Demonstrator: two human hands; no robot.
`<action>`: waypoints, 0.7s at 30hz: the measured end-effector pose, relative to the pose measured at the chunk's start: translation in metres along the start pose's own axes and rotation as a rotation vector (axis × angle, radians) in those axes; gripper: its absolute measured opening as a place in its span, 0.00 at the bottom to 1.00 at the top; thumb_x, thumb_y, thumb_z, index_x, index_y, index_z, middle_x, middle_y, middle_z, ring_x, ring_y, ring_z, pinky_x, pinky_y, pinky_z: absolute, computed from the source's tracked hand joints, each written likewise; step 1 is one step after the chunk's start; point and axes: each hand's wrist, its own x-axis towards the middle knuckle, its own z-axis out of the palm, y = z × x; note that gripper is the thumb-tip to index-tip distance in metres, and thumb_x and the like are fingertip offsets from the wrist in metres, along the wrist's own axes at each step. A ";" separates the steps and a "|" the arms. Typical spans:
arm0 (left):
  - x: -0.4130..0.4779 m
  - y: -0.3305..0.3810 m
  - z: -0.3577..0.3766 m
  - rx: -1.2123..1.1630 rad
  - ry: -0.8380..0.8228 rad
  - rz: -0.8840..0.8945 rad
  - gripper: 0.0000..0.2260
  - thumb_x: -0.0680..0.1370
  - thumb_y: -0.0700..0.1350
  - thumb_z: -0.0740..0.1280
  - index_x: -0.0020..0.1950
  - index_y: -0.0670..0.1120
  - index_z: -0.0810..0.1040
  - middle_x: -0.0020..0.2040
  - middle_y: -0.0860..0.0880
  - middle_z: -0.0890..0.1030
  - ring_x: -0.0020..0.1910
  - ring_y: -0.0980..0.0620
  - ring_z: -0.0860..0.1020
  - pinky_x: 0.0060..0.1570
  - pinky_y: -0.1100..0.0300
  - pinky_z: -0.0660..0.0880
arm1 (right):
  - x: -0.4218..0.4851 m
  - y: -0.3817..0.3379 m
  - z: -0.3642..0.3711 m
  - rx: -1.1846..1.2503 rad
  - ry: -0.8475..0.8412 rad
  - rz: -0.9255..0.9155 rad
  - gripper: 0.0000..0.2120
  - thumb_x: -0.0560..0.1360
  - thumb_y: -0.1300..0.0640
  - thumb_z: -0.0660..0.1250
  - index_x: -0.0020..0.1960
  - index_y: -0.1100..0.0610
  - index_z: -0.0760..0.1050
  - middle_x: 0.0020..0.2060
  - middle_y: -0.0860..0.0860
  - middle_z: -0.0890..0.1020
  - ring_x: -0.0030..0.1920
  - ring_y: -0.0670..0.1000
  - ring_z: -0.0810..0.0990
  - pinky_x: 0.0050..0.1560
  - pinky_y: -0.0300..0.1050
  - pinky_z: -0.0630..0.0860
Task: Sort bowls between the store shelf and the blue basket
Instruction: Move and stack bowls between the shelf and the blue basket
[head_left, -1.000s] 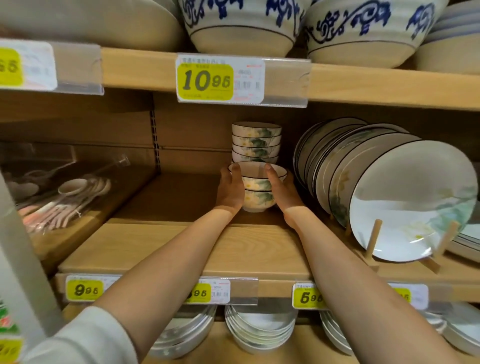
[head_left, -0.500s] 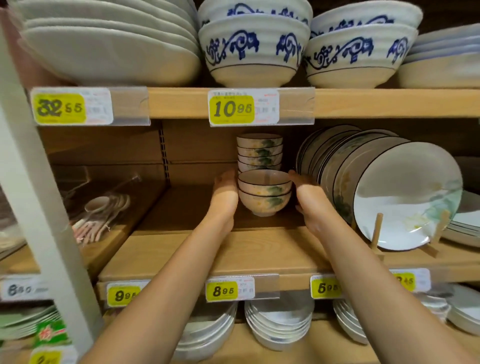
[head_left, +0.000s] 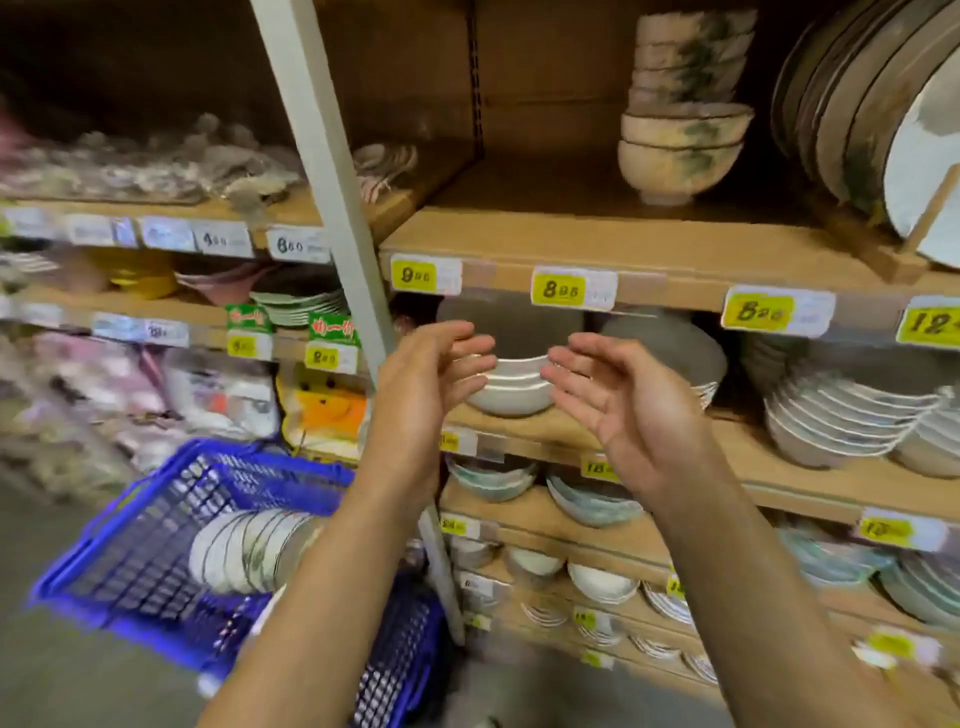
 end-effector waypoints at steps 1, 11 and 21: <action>-0.011 -0.008 -0.013 0.008 0.071 -0.010 0.09 0.80 0.41 0.59 0.49 0.44 0.79 0.44 0.44 0.85 0.44 0.49 0.84 0.45 0.60 0.80 | -0.005 0.011 0.000 -0.034 -0.017 0.043 0.09 0.79 0.59 0.61 0.50 0.61 0.79 0.45 0.58 0.86 0.49 0.56 0.86 0.53 0.49 0.80; -0.141 -0.038 -0.151 0.070 0.604 -0.113 0.09 0.77 0.41 0.60 0.44 0.44 0.80 0.39 0.47 0.85 0.36 0.53 0.82 0.40 0.59 0.76 | -0.070 0.136 0.007 -0.330 -0.214 0.400 0.09 0.79 0.59 0.60 0.51 0.60 0.78 0.47 0.58 0.85 0.47 0.52 0.85 0.49 0.45 0.78; -0.173 -0.030 -0.267 0.075 0.750 -0.178 0.07 0.79 0.40 0.61 0.49 0.42 0.78 0.41 0.46 0.83 0.36 0.52 0.80 0.42 0.58 0.76 | -0.083 0.236 0.071 -0.529 -0.373 0.464 0.09 0.79 0.58 0.61 0.49 0.58 0.79 0.43 0.54 0.86 0.44 0.51 0.86 0.46 0.45 0.78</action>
